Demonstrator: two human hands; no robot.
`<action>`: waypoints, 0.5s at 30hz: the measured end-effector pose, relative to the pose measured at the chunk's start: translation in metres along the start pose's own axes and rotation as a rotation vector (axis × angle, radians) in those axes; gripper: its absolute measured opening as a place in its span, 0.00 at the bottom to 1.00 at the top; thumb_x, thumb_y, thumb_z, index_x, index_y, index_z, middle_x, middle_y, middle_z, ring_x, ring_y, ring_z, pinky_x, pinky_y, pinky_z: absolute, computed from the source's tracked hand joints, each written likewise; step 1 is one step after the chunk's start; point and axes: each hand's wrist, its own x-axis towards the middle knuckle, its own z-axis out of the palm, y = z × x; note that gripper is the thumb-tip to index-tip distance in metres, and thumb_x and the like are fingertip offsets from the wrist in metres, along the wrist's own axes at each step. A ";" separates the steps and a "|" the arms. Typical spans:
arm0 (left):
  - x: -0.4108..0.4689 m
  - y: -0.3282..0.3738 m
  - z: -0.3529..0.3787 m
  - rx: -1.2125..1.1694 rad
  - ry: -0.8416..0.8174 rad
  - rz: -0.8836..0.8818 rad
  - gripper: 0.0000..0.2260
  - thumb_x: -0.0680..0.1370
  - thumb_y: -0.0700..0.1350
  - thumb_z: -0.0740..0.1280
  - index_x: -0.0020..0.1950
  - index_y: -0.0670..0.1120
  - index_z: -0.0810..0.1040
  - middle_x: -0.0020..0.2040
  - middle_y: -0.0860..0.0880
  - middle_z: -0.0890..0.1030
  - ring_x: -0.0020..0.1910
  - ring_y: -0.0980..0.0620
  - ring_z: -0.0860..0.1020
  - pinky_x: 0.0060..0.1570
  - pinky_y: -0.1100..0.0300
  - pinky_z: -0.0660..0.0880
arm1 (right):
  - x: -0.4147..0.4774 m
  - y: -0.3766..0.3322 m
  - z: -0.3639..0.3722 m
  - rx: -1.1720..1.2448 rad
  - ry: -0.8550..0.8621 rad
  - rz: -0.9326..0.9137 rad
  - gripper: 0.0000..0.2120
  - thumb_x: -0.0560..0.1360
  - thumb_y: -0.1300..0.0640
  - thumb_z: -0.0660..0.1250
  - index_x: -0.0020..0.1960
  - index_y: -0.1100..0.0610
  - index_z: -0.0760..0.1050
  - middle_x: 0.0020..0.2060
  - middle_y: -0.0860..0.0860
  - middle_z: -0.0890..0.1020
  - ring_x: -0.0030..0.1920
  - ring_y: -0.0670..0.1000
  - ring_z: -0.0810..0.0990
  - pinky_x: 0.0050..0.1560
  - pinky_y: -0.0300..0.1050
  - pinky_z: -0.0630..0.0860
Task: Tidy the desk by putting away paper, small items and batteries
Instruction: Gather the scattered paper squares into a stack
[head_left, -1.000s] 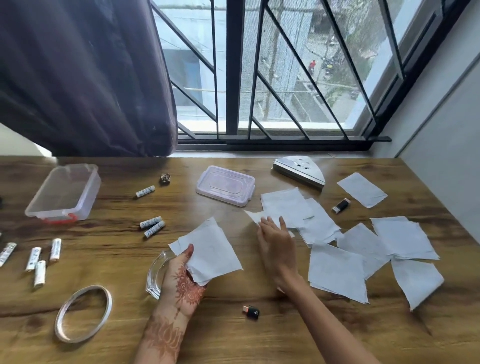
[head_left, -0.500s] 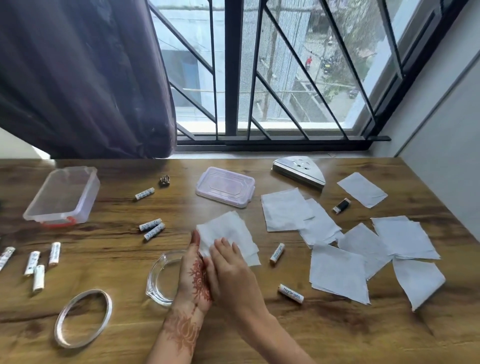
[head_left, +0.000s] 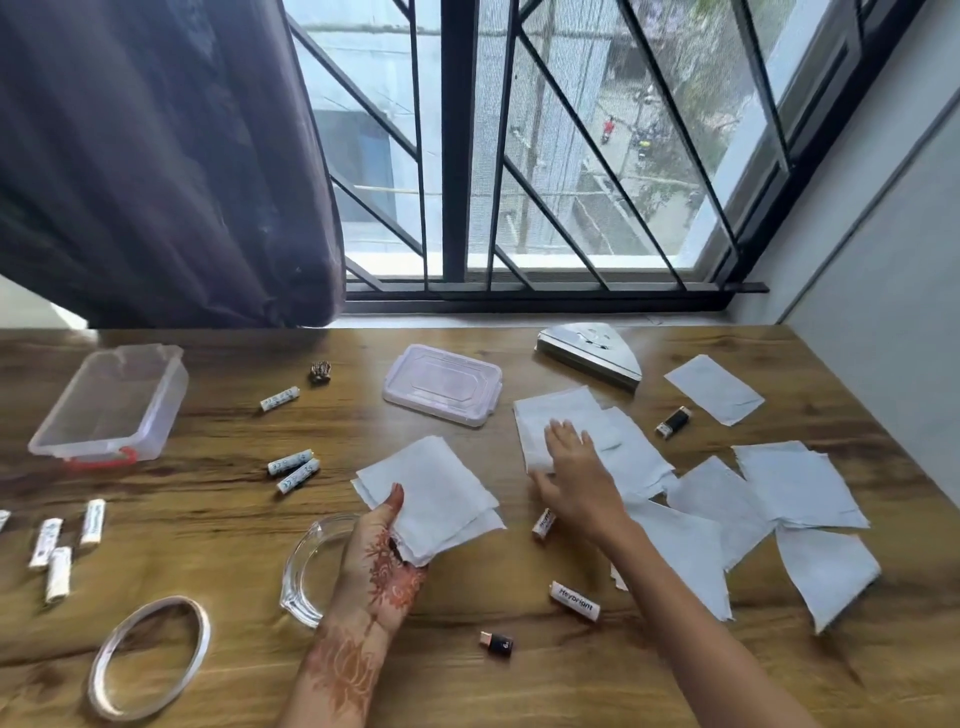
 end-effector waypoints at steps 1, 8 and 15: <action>0.000 0.000 0.000 -0.005 -0.003 -0.004 0.08 0.79 0.41 0.58 0.50 0.41 0.76 0.36 0.44 0.85 0.33 0.50 0.83 0.26 0.56 0.79 | 0.003 0.007 0.001 -0.044 -0.024 -0.005 0.29 0.79 0.51 0.57 0.74 0.62 0.52 0.75 0.56 0.54 0.75 0.52 0.49 0.72 0.43 0.39; 0.003 0.001 -0.001 0.000 0.022 -0.023 0.07 0.78 0.41 0.60 0.52 0.41 0.76 0.38 0.44 0.85 0.35 0.49 0.84 0.30 0.53 0.80 | 0.002 0.015 0.011 -0.055 0.008 -0.075 0.19 0.81 0.58 0.52 0.71 0.60 0.62 0.73 0.52 0.63 0.74 0.50 0.55 0.72 0.40 0.40; 0.003 0.004 -0.002 0.022 0.025 0.000 0.07 0.79 0.42 0.60 0.51 0.41 0.76 0.37 0.45 0.85 0.34 0.49 0.83 0.29 0.54 0.80 | 0.002 -0.004 -0.003 0.288 0.178 0.016 0.17 0.80 0.59 0.56 0.67 0.63 0.69 0.68 0.58 0.70 0.70 0.54 0.65 0.71 0.42 0.53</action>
